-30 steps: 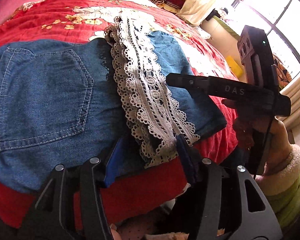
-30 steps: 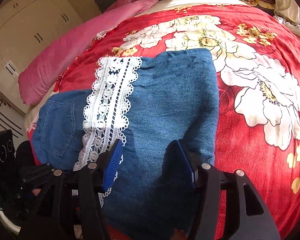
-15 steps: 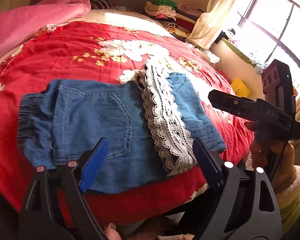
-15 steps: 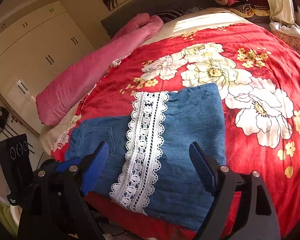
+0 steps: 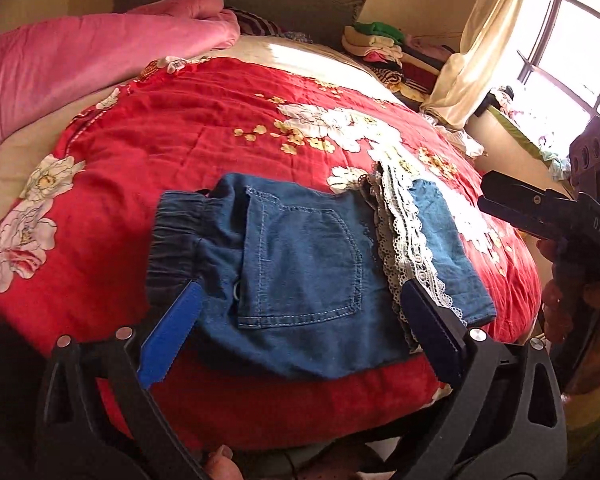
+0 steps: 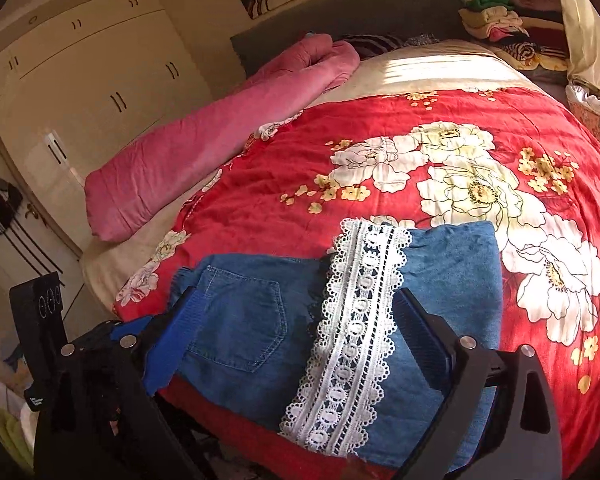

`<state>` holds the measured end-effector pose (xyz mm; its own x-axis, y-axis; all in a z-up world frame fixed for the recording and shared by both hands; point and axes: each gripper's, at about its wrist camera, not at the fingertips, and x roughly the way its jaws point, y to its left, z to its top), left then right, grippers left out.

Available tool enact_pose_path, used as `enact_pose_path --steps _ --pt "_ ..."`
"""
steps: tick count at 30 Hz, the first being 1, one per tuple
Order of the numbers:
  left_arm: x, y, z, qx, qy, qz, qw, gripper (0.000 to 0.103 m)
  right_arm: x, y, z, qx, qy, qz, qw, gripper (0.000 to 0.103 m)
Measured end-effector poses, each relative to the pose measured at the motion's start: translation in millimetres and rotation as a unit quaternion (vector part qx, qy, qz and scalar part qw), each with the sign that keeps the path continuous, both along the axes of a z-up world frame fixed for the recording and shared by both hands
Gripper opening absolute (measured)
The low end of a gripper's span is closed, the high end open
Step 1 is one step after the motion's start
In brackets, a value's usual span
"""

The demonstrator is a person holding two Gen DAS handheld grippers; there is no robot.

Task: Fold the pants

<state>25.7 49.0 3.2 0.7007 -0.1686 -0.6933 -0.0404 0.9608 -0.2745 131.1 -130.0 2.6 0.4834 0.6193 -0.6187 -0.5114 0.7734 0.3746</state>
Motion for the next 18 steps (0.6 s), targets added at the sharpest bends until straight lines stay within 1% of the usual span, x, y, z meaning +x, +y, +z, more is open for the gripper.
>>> enact_pose_path --steps 9,18 --pt "-7 27 -6 -0.012 0.007 0.028 0.9995 0.093 0 38 4 -0.026 -0.006 0.028 0.999 0.096" --pt "-5 50 -30 -0.046 0.038 0.046 0.9972 0.093 8 82 -7 -0.055 0.007 0.061 0.997 0.097"
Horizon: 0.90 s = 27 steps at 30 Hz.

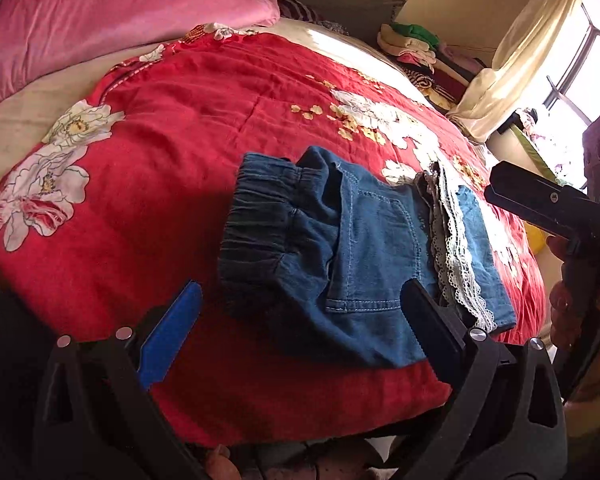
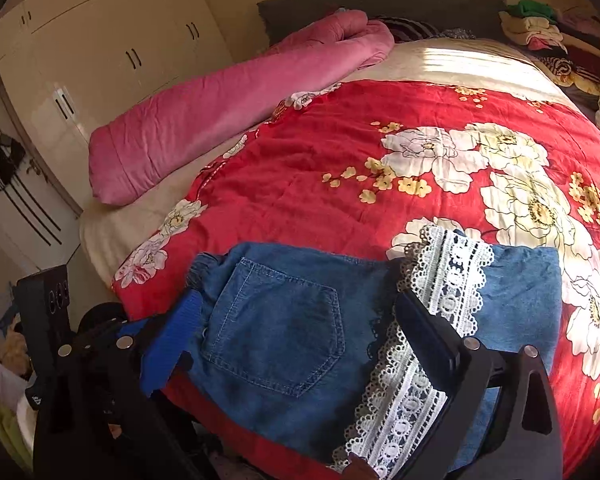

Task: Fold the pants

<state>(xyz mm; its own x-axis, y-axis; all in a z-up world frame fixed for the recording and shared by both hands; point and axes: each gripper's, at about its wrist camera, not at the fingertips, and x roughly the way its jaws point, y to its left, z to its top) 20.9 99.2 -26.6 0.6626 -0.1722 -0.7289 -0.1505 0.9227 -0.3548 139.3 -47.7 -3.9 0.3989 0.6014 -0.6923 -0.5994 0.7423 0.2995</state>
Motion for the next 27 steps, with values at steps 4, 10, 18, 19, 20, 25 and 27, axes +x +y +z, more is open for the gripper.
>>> enact_pose_path --steps 4,10,18,19,20,25,27 --pt "1 1 -6 -0.003 0.005 0.0 1.0 0.093 2 25 -4 -0.018 0.001 0.024 1.0 0.097" --pt "5 1 -17 -0.004 0.013 -0.004 0.9999 0.093 10 61 -16 -0.041 0.016 0.059 0.997 0.097" --pt "9 9 -27 -0.018 0.01 0.002 0.9998 0.093 23 107 -41 -0.091 0.028 0.103 0.99 0.097" --pt "9 10 -28 -0.018 0.008 0.002 0.9998 0.093 24 113 -45 -0.097 0.032 0.11 0.989 0.097" --pt "10 10 -29 -0.015 0.006 0.001 0.9999 0.093 25 120 -48 -0.102 0.032 0.116 0.988 0.097" --pt "14 8 -33 -0.001 0.007 -0.003 1.0 0.093 26 148 -67 -0.132 0.027 0.145 0.98 0.081" --pt "14 8 -34 -0.002 0.006 -0.003 1.0 0.093 31 154 -78 -0.135 0.044 0.158 0.977 0.064"
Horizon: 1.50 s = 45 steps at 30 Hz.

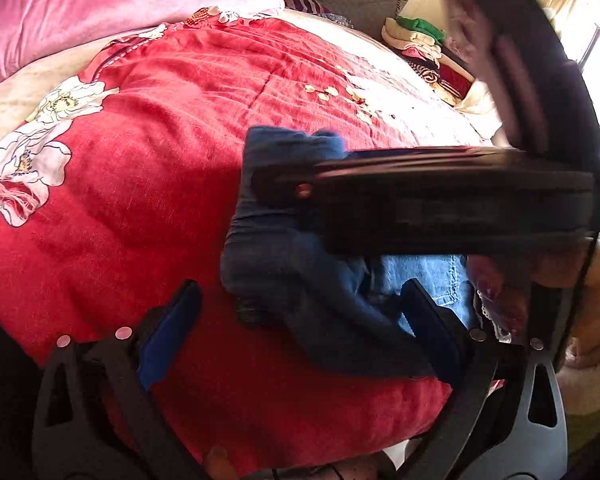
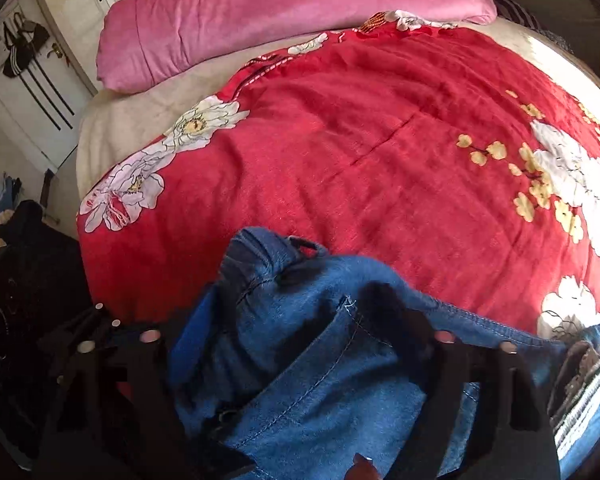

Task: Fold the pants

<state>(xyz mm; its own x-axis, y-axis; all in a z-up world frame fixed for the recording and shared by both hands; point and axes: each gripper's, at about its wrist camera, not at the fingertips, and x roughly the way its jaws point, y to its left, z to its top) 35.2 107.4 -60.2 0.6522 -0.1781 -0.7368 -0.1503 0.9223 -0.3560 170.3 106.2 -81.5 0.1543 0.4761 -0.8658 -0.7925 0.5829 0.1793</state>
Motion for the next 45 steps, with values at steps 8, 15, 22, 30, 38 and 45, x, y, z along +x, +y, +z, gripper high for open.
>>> enact_pose_path --steps 8,15,22,30,38,45 --pt "8 2 0 -0.071 -0.029 -0.014 0.9969 0.092 17 -28 3 0.088 0.071 -0.016 0.993 0.033" --pt "12 5 5 -0.128 -0.037 -0.022 0.9908 0.053 15 -61 29 0.146 0.071 -0.03 0.986 0.033" --pt "15 -31 38 -0.085 -0.064 -0.055 0.9928 0.052 18 -105 56 0.181 0.051 -0.056 0.98 0.033" --pt "33 -81 58 -0.032 -0.069 -0.081 0.9939 0.052 25 -166 66 0.219 0.041 -0.094 0.97 0.033" --pt "55 -141 59 0.024 -0.067 -0.11 0.9914 0.052 41 -239 53 0.266 0.062 -0.153 0.95 0.041" --pt "57 -179 49 0.047 -0.065 -0.155 0.9847 0.077 41 -306 35 0.291 0.081 -0.221 0.928 0.061"
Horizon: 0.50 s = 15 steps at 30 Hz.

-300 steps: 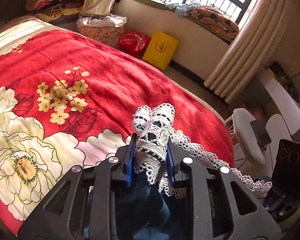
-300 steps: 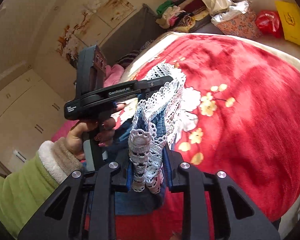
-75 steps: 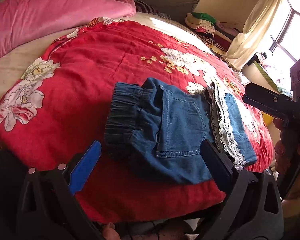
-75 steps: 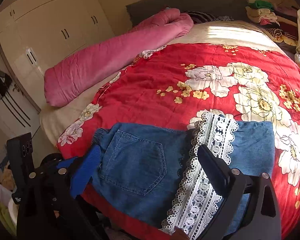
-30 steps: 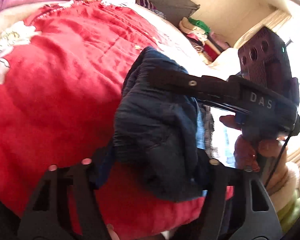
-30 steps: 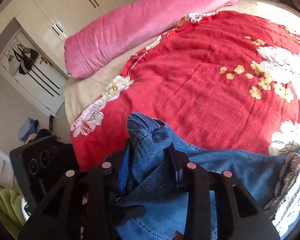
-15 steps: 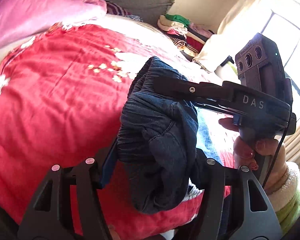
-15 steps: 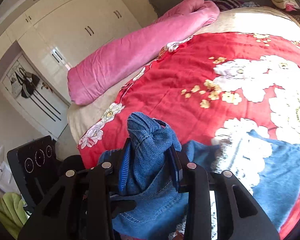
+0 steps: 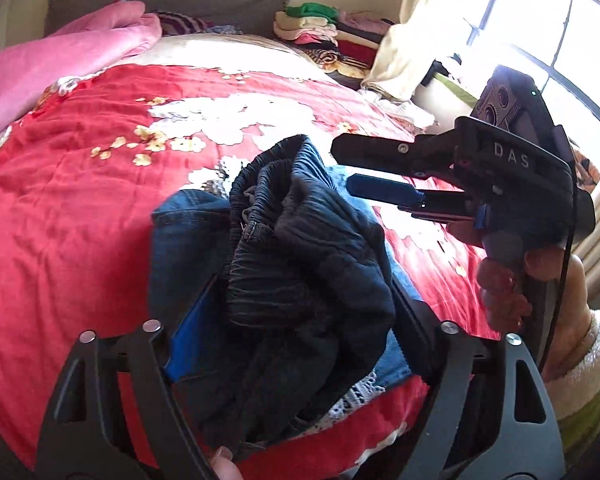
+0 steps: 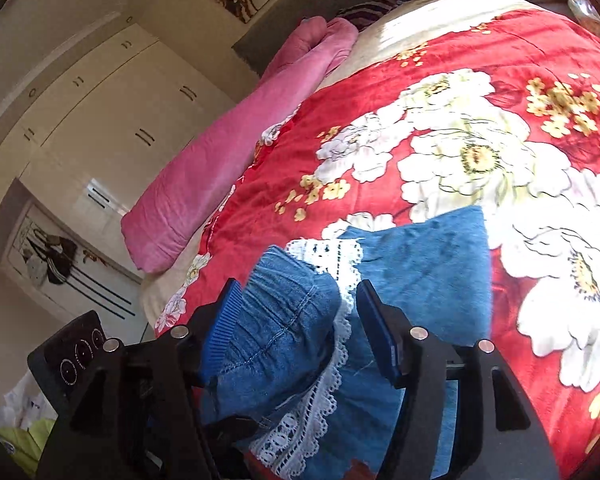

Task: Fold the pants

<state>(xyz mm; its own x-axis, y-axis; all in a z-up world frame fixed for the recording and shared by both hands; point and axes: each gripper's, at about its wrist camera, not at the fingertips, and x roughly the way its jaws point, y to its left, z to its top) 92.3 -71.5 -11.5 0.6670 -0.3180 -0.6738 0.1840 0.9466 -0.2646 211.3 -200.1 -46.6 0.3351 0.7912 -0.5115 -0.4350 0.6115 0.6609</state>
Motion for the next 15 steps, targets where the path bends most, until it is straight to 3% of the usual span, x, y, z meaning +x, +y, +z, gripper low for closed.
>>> enact_pose_path --steps 7,15 --pt "-22 -20 -2 -0.017 -0.011 -0.053 0.9984 0.083 -7 -19 3 -0.01 0.0 -0.004 1.0 0.076" --pt "-32 -49 -20 0.021 0.002 -0.101 0.9947 0.087 -6 3 -6 -0.09 0.008 0.009 0.996 0.085"
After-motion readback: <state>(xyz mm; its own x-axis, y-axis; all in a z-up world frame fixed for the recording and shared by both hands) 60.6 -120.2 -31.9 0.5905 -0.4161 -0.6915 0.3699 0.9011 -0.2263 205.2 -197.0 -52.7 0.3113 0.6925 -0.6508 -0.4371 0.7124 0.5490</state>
